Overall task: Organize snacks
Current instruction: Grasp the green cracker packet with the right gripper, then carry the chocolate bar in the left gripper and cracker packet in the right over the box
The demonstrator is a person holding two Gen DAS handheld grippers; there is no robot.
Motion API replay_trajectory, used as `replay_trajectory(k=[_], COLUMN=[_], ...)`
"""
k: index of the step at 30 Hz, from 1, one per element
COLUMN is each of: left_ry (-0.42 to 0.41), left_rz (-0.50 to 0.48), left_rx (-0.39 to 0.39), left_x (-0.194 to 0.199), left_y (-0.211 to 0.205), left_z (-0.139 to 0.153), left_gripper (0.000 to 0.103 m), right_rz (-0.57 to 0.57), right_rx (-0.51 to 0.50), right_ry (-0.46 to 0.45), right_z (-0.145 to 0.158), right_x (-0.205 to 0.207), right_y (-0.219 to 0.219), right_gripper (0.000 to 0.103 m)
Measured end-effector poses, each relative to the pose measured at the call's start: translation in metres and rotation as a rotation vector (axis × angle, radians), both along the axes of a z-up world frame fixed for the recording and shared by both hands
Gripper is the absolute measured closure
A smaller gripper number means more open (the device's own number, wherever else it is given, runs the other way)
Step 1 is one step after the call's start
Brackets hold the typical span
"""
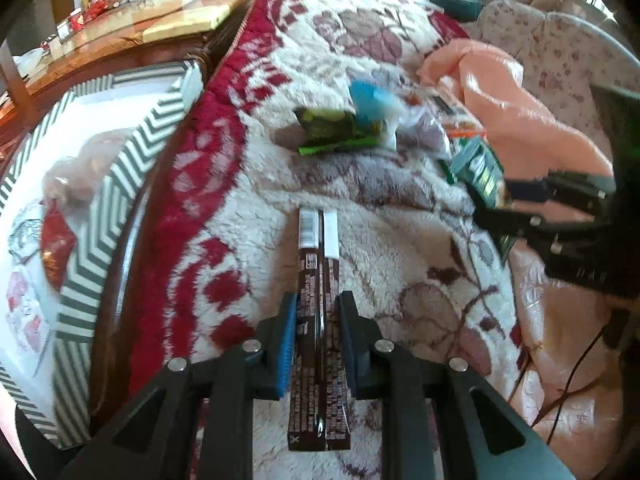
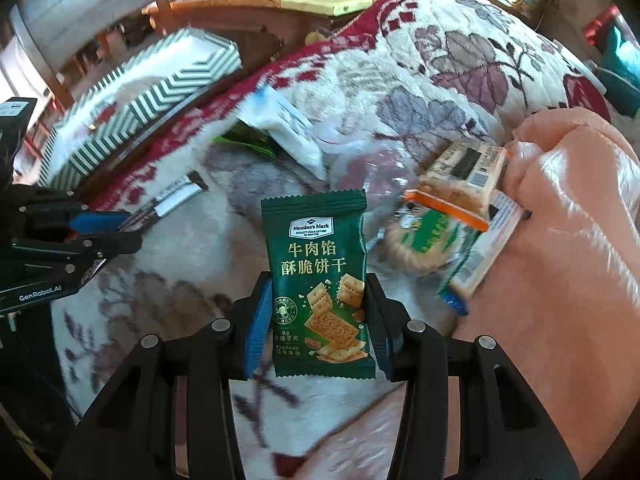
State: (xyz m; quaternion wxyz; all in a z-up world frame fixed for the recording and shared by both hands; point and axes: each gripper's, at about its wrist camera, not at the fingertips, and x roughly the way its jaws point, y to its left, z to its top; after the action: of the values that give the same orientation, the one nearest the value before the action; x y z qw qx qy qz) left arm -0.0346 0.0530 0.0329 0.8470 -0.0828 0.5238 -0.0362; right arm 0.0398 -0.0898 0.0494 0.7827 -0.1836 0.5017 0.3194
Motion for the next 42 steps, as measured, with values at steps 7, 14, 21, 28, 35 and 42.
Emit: replay_trajectory(k=[7, 14, 21, 28, 35, 42], left_ry=[0.029, 0.058, 0.064, 0.067, 0.037, -0.035], left_rz=[0.000, 0.036, 0.033, 0.038, 0.071, 0.105], left_rx=[0.000, 0.044, 0.016, 0.082, 0.043, 0.081], left_x=[-0.002, 0.003, 0.006, 0.010, 0.001, -0.002], left_y=[0.010, 0.008, 0.006, 0.006, 0.026, 0.038], left_z=[-0.002, -0.016, -0.017, -0.031, -0.014, 0.014], left_gripper=[0.089, 0.080, 0.025, 0.063, 0.083, 0.083], right_rz=[0.004, -0.008, -0.015, -0.006, 0.014, 0.029], right_rx=[0.052, 0.055, 0.077, 0.085, 0.116, 0.135], right_ry=[0.022, 0.049, 0.061, 0.061, 0.043, 0.025], right_z=[0.002, -0.007, -0.008, -0.007, 0.005, 0.017], right_x=[-0.009, -0.018, -0.017, -0.019, -0.022, -0.021], right_y=[0.019, 0.011, 0.007, 0.010, 0.020, 0.036], right_gripper=[0.060, 0.060, 0.060, 0.060, 0.060, 0.060])
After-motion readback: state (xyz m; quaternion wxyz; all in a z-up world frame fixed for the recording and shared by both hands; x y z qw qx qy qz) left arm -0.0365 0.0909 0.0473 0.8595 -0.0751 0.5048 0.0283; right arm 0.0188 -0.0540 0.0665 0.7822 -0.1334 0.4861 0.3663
